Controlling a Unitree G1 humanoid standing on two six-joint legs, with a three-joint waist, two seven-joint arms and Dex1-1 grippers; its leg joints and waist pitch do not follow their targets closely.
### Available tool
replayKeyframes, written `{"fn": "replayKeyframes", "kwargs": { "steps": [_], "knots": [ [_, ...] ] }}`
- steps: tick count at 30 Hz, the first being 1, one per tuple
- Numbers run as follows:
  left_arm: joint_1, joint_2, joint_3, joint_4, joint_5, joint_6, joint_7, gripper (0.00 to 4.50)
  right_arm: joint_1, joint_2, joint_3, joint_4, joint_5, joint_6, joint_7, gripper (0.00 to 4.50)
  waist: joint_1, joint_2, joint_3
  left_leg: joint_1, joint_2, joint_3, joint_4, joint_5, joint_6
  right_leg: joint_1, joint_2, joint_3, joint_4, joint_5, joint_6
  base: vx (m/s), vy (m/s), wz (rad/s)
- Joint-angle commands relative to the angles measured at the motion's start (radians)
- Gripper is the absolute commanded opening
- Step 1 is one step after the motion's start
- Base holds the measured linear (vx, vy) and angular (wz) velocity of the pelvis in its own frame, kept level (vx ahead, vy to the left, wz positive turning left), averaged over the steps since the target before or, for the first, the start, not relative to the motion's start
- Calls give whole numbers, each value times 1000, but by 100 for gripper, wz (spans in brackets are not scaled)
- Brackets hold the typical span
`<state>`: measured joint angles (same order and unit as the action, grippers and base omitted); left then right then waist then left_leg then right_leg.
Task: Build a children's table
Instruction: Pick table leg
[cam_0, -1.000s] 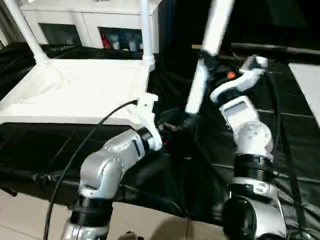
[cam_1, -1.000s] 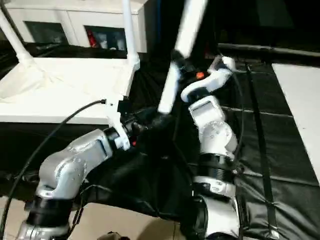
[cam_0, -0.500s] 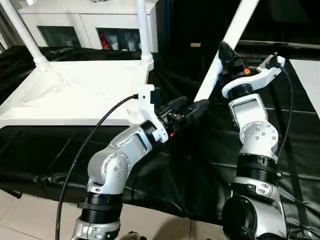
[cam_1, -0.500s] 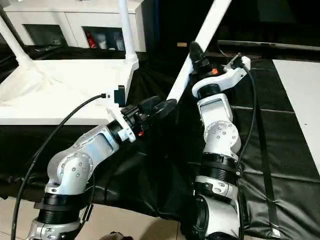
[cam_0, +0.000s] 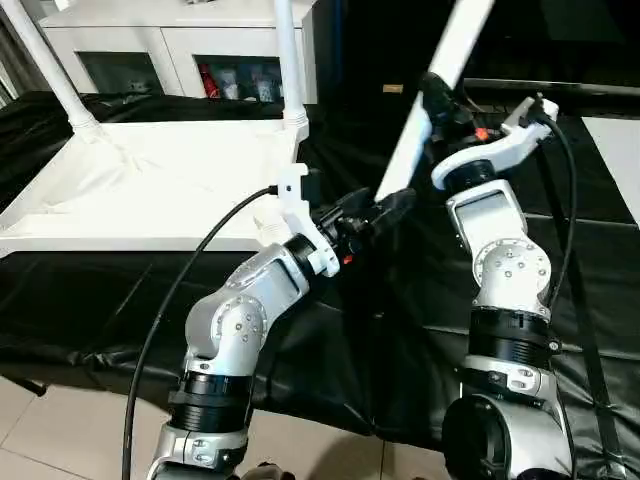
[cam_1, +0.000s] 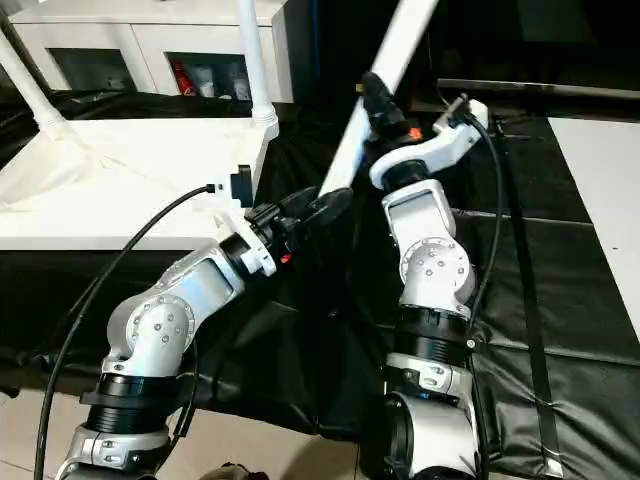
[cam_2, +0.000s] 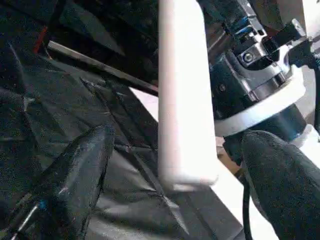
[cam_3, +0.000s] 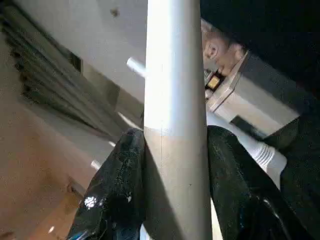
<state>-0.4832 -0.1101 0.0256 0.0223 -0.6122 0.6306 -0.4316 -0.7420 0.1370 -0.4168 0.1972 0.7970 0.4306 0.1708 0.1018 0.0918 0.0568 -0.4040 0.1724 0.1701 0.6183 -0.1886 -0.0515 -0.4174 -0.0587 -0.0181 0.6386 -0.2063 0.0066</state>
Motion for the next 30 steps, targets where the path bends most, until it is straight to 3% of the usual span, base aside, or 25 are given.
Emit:
{"fn": "replayKeyframes", "kwargs": {
  "steps": [1, 2, 6, 8, 12, 19, 20, 21, 23, 24, 25, 26, 27, 28, 29, 30],
  "knots": [
    [-21, 2, 15, 9, 1, -11, 7, 450, 39, 141, 26, -31, 27, 9, -8, 142, 3, -8, -78, 15, 33, -15, -70, -97, 8, 58, -61, 26, -77, -58, -173, 0, 0, 0],
    [-22, 2, 18, 10, -4, -12, 5, 423, 43, 136, 38, -31, 32, 14, -10, 142, 3, -8, -78, 16, 34, -16, -70, -96, 7, 58, -60, 26, -77, -55, -173, 0, 0, 0],
    [-15, 0, 19, -7, -29, 8, -13, 410, 54, 130, 61, -35, 36, 27, -11, 142, 3, -9, -79, 14, 31, -14, -67, -83, 7, 59, -60, 26, -74, -29, -177, 0, 0, 0],
    [-14, -2, 20, -10, -30, 9, -9, 379, 56, 130, 64, -36, 36, 29, -10, 142, 4, -9, -79, 14, 32, -14, -67, -80, 10, 58, -60, 26, -74, -22, -177, 0, 0, 0],
    [-16, -9, 25, -4, -45, 7, -10, 364, 59, 125, 73, -37, 46, 35, -15, 142, 5, -11, -79, 14, 33, -14, -68, -85, 9, 58, -61, 27, -76, -41, -174, 0, 0, 0],
    [-12, -7, 31, -6, -58, 21, -3, 301, 57, 108, 92, -29, 72, 33, -21, 142, 8, -15, -79, 14, 32, -13, -67, -78, 13, 57, -61, 27, -75, -44, -168, 0, 0, 0],
    [-12, -6, 31, -4, -57, 22, -2, 289, 56, 108, 93, -27, 74, 33, -21, 142, 8, -21, -79, 13, 32, -12, -67, -77, 14, 58, -61, 28, -76, -43, -167, 0, 0, 0],
    [-12, -6, 31, -4, -57, 22, -2, 284, 56, 108, 93, -27, 74, 33, -21, 142, 10, -18, -79, 13, 32, -13, -67, -75, 16, 56, -61, 28, -75, -46, -166, 0, 0, 0],
    [-3, -1, 22, -11, -62, 35, -4, 271, 53, 104, 99, -25, 80, 37, -19, 142, 9, -28, -78, 11, 32, -12, -68, -68, 20, 58, -61, 28, -75, -53, -161, 0, 0, 0],
    [0, 0, 20, -14, -62, 38, -3, 256, 52, 104, 101, -24, 81, 38, -19, 142, 11, -25, -80, 12, 32, -13, -67, -62, 20, 59, -62, 28, -73, -51, -160, 0, 0, 0],
    [4, 0, 16, -18, -63, 38, -5, 244, 50, 101, 106, -23, 83, 41, -18, 142, 9, -31, -79, 12, 33, -11, -66, -61, 23, 57, -61, 28, -75, -51, -159, 0, 0, 0],
    [5, 0, 15, -19, -63, 38, -6, 240, 50, 101, 106, -23, 83, 42, -18, 142, 11, -28, -79, 13, 33, -12, -67, -61, 23, 56, -62, 28, -74, -53, -160, 0, 0, 0],
    [7, -4, 18, -19, -65, 34, -1, 235, 46, 97, 109, -21, 87, 46, -17, 142, 6, -48, -77, 11, 33, -8, -67, -62, 28, 57, -60, 29, -77, -59, -157, 0, 0, 0],
    [11, -9, 21, -19, -65, 26, 5, 210, 41, 89, 114, -17, 91, 54, -15, 142, 11, -43, -79, 11, 33, -10, -67, -52, 27, 59, -64, 29, -71, -64, -155, 0, 0, 0],
    [14, -14, 25, -18, -65, 16, 13, 210, 37, 81, 118, -13, 95, 62, -13, 142, 9, -45, -78, 14, 35, -10, -67, -52, 27, 55, -63, 29, -71, -68, -153, 0, 0, 0],
    [16, -19, 29, -18, -65, 11, 19, 199, 34, 78, 119, -11, 96, 66, -11, 142, 7, -57, -76, 13, 35, -8, -68, -52, 25, 56, -62, 29, -70, -64, -152, 0, 0, 0]
  ]
}}
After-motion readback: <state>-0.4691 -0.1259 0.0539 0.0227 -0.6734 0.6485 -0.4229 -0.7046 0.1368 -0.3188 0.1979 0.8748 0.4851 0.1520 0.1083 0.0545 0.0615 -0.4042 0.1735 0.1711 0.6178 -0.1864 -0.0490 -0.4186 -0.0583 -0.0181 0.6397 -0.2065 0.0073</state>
